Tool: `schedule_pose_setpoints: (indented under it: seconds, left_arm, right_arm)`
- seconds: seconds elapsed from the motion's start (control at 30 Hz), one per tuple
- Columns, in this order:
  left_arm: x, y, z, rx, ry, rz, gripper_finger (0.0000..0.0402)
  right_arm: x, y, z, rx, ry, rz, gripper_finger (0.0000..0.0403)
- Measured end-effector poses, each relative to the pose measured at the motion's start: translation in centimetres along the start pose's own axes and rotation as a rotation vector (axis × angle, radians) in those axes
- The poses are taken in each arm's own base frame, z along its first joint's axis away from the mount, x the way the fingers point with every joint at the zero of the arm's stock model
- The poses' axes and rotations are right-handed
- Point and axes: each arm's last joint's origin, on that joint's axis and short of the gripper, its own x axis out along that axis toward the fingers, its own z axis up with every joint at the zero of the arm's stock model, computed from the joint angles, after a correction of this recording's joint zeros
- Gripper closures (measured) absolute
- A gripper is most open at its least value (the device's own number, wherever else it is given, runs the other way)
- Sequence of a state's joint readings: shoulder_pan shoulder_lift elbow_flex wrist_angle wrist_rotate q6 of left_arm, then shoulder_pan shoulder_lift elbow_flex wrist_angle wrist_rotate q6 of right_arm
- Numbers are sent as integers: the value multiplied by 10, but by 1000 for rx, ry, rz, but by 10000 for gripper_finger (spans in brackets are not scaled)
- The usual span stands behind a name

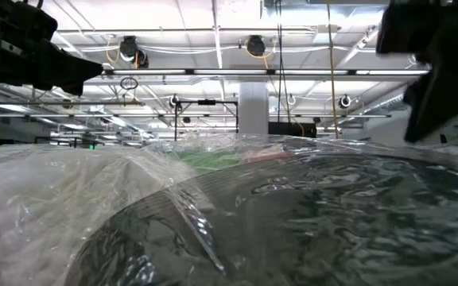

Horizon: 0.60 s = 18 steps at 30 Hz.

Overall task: Pick & Place Travel size toiletries
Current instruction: Put the nail cutter into the yellow bin

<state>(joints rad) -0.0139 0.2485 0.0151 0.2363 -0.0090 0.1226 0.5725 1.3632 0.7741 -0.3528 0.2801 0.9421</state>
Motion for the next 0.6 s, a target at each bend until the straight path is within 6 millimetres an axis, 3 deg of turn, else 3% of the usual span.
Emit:
schedule_pose_setpoints:
  seconds: [0.27, 0.6]
  left_arm:
    - [0, 0, 0, 0, 0, 0, 396]
    - [0, 0, 0, 0, 0, 0, 396]
  right_arm:
    - [49, -2, -15, 170, 89, -124, 191]
    - [53, -8, -19, 224, 116, -201, 191]
